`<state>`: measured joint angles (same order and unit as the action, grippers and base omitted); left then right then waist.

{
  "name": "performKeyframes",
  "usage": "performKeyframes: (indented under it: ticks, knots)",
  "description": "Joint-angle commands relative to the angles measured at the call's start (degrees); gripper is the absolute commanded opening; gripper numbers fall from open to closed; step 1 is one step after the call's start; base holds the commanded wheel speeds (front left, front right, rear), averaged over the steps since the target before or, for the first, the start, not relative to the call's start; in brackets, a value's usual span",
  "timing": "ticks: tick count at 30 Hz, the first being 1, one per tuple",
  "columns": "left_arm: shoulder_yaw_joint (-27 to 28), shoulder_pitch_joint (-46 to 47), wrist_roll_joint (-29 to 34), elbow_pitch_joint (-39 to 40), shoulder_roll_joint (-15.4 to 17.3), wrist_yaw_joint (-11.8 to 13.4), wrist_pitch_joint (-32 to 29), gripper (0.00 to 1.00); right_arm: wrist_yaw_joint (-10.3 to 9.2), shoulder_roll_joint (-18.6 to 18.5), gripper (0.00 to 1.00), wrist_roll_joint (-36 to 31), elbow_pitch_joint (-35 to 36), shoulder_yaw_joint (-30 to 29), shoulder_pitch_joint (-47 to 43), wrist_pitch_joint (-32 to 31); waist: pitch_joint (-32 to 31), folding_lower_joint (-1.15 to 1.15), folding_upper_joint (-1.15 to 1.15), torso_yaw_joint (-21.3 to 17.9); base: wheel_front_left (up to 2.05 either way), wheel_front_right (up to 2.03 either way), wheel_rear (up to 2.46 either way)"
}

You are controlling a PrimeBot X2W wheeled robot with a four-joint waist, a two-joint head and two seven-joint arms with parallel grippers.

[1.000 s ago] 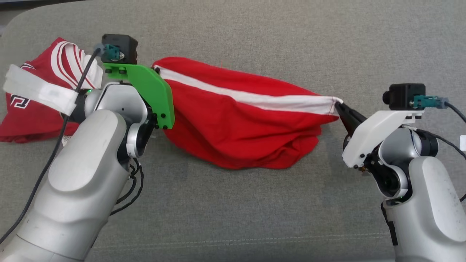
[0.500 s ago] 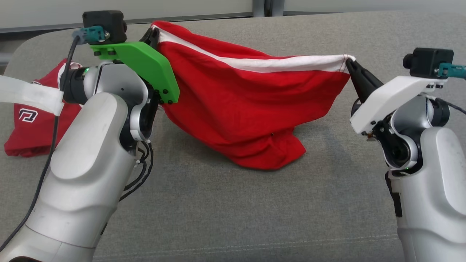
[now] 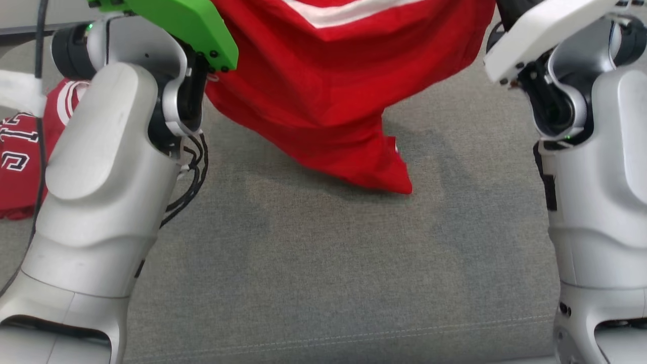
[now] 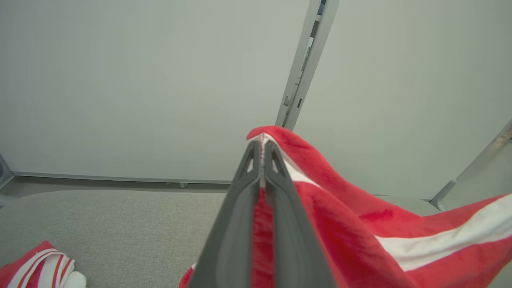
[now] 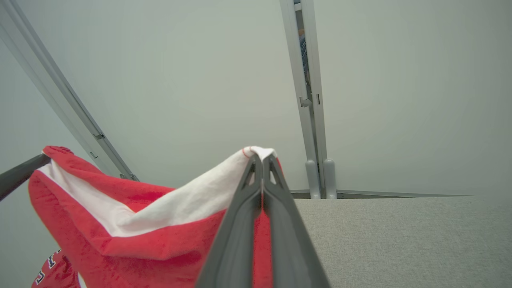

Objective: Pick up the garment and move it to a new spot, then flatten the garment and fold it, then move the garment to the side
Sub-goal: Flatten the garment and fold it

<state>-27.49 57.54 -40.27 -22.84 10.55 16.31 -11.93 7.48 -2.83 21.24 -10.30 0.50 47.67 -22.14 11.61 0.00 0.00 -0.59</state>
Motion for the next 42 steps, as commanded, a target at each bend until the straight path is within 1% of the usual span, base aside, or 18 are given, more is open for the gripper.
performKeyframes:
  ticks: [1, 4, 5, 7, 12, 14, 16, 17, 19, 24, 26, 27, 32, 33, 35, 36, 38, 42]
  knots:
    - [0.53, 1.42, -0.01, -0.29, 0.12, -0.09, 0.58, 0.0, 0.01, -0.11, 0.0, -0.29, -0.56, 0.35, 1.53, 0.65, 2.03, 0.0, 0.0, -0.42, 0.0, 0.0, 0.0]
    - [1.46, 4.19, -1.12, -0.79, -0.78, -0.88, 1.12, 0.0, 0.02, -0.12, 0.0, -1.16, -3.92, 0.34, 7.14, 1.87, 4.58, 0.0, 0.0, -0.59, 0.0, 0.0, 0.0]
    - [1.96, 6.35, -0.79, -1.43, -0.86, -1.17, 1.83, 0.0, 0.02, -0.16, 0.0, -1.78, -6.16, 0.67, 10.9, 2.71, 6.47, 0.0, 0.0, -0.64, 0.0, 0.0, 0.0]
    - [2.4, 8.53, -0.41, -2.29, -0.98, -1.7, 3.07, 0.0, 0.02, -0.1, 0.0, -2.45, -8.41, 1.31, 14.55, 3.83, 8.31, 0.0, 0.0, -0.77, 0.0, 0.0, 0.0]
    - [3.14, 14.24, 1.15, -4.61, -1.05, -2.63, 7.74, 0.0, 0.01, -0.16, 0.0, -5.65, -14.08, 2.49, 23.2, 8.73, 11.77, 0.0, 0.0, -1.29, 0.0, 0.0, 0.0]
    - [3.32, 16.09, 1.85, -5.72, -0.88, -2.94, 9.47, 0.0, 0.01, -0.16, 0.0, -7.01, -16.51, 2.41, 26.17, 11.69, 12.59, 0.0, 0.0, -1.68, 0.0, 0.0, 0.0]
    - [4.52, 17.46, 1.02, -6.9, -1.15, -3.32, 11.13, 0.0, 0.01, -0.16, 0.0, -7.72, -19.14, 2.03, 29.09, 15.13, 13.03, 0.0, 0.0, -2.28, 0.0, 0.0, 0.0]
    - [4.63, 18.36, 1.22, -7.53, -1.0, -3.75, 11.77, 0.0, 0.01, -0.16, 0.0, -8.1, -20.44, 1.6, 30.78, 17.02, 13.31, 0.0, 0.0, -2.62, 0.0, 0.0, 0.0]
    - [4.83, 20.18, 2.39, -8.89, -0.08, -3.81, 13.82, 0.0, 0.01, -0.16, 0.0, -9.14, -23.05, 0.94, 33.87, 20.64, 14.05, 0.0, 0.0, -3.24, 0.0, 0.0, 0.0]
    - [6.26, 23.09, 3.53, -12.05, 0.2, -3.94, 20.63, 0.0, 0.01, -0.14, 0.0, -12.58, -28.62, -1.41, 40.67, 30.67, 15.69, 0.0, 0.0, -4.26, 0.0, 0.0, 0.0]
    - [6.67, 23.72, 3.49, -12.88, -0.07, -4.24, 22.93, 0.0, 0.01, -0.15, 0.0, -14.41, -30.46, -1.92, 42.89, 33.85, 16.14, 0.0, 0.0, -4.5, 0.0, 0.0, 0.0]
    - [6.72, 24.05, 3.64, -13.12, -0.19, -4.97, 24.02, 0.0, 0.01, -0.15, 0.0, -15.17, -31.22, -2.0, 43.83, 34.89, 16.43, 0.0, 0.0, -4.56, 0.0, 0.0, 0.0]
    - [5.61, 23.01, 4.91, -15.3, -1.08, -7.35, 26.12, 0.0, 0.01, -0.14, 0.0, -17.8, -34.81, -1.47, 43.07, 36.64, 18.83, 0.0, 0.0, -4.38, 0.0, 0.0, 0.0]
    - [5.61, 23.01, 4.91, -15.3, -1.08, -7.35, 26.12, 0.0, 0.01, -0.14, 0.0, -17.8, -34.81, -1.47, 43.07, 36.64, 18.83, 0.0, 0.0, -4.38, 0.0, 0.0, 0.0]
    - [6.13, 21.34, 3.93, -15.92, -2.24, -7.87, 26.57, 0.0, 0.01, -0.1, 0.0, -18.27, -36.0, -0.39, 41.22, 36.79, 19.43, 0.0, 0.0, -3.96, 0.0, 0.0, 0.0]
    - [5.5, 20.52, 4.4, -16.12, -2.64, -8.64, 26.68, 0.0, 0.01, -0.09, 0.0, -18.75, -36.27, 0.51, 40.52, 36.81, 19.58, 0.0, 0.0, -3.6, 0.0, 0.0, 0.0]
    - [5.29, 19.01, 4.36, -16.6, -3.32, -9.36, 26.89, 0.0, 0.01, -0.26, 0.0, -19.7, -35.45, 3.78, 39.02, 36.85, 19.83, 0.0, 0.0, -3.05, 0.0, 0.0, 0.0]
    - [4.75, 15.87, 5.13, -16.48, -3.76, -9.82, 27.17, 0.0, 0.01, -2.47, 0.0, -18.01, -32.3, 9.26, 33.45, 34.52, 19.06, 0.0, 0.0, -2.36, 0.0, 0.0, 0.0]
